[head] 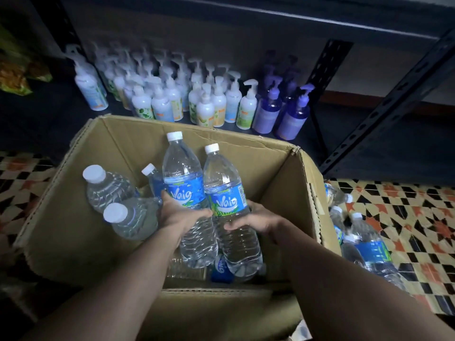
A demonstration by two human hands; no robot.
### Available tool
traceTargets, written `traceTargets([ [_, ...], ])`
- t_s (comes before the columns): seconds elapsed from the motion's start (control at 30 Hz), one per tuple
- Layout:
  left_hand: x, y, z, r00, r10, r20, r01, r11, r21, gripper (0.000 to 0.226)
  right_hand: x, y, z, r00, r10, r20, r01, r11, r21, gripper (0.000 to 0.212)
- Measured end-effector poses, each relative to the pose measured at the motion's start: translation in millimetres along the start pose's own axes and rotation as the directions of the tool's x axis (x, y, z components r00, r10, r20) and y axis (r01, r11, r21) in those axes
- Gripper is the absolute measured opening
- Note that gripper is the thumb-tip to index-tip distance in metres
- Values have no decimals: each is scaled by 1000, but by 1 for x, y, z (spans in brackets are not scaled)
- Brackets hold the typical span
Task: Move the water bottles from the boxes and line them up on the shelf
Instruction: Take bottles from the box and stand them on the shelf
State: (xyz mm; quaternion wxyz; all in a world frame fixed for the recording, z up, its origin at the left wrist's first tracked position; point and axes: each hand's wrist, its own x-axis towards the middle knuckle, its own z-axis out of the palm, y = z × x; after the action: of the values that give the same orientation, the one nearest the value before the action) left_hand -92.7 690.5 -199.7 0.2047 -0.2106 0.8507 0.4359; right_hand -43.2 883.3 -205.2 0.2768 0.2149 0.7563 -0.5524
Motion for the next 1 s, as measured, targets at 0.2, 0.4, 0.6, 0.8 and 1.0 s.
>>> traceTargets([
  [0.2,2,0,2,1000,-14,-1,14,1000,-13,126,8,14,19,998,-25,-57,23,999,-33,113],
  [0.4,3,-1,1,999,-39,7,39,999,-29,134,-1,11,32,969,-95,-229,59,985,-160,98],
  [0.6,-1,3,0,999,-53,-9,53,998,-36,129,-4,3,31,977,-22,-213,-11,988,-154,88],
  [0.8,-15,12,-7,997,-34,-75,27,995,-96,108,-12,1,21,965,-3,-264,-51,979,-197,69],
  [1.0,-53,44,-34,963,220,-154,-227,974,-26,93,-39,-6,13,937,-73,-342,44,995,-91,72],
])
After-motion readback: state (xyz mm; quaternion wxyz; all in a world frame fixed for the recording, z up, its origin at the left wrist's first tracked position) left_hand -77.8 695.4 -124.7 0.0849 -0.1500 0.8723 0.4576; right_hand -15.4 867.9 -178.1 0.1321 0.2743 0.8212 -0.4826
